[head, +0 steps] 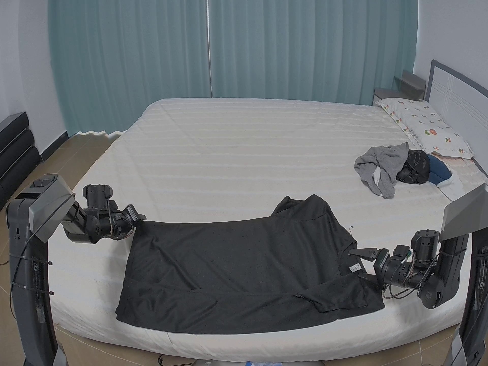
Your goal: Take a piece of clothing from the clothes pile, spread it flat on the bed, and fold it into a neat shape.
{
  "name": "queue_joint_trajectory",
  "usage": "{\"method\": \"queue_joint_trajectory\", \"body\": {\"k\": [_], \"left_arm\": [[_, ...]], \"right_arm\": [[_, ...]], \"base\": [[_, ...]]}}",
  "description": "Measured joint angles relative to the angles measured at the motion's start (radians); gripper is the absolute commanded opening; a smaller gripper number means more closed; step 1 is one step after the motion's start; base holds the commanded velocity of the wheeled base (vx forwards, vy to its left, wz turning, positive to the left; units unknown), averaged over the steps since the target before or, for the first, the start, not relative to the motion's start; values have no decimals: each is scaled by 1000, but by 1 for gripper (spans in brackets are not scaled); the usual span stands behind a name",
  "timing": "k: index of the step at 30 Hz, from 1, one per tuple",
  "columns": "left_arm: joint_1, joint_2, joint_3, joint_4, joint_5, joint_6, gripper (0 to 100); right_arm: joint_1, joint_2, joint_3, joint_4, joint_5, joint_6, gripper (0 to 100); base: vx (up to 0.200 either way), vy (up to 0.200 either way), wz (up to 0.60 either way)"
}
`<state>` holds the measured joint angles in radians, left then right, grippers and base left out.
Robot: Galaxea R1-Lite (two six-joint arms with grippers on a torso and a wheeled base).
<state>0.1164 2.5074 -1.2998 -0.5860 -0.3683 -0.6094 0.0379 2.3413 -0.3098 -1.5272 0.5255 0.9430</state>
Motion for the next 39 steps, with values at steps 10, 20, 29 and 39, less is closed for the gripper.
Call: {"method": "queue_joint_trajectory", "body": {"k": [10, 20, 29, 39], "left_arm": [[3, -9, 14, -45, 75, -121, 0], [3, -29, 28, -66, 80, -159, 0], [1, -37, 36, -68, 76, -178, 0], [-1, -40, 45, -70, 70, -189, 0]], "right_arm": [[19, -8, -49, 14, -11, -5, 100], [44, -37, -322, 293, -18, -34, 100], [61, -14, -735, 661, -115, -179, 100], [89, 193, -1108, 837, -257, -395, 100]], "base": [[0, 0, 0], [0, 0, 0], [0, 0, 0], [0, 0, 0]]}}
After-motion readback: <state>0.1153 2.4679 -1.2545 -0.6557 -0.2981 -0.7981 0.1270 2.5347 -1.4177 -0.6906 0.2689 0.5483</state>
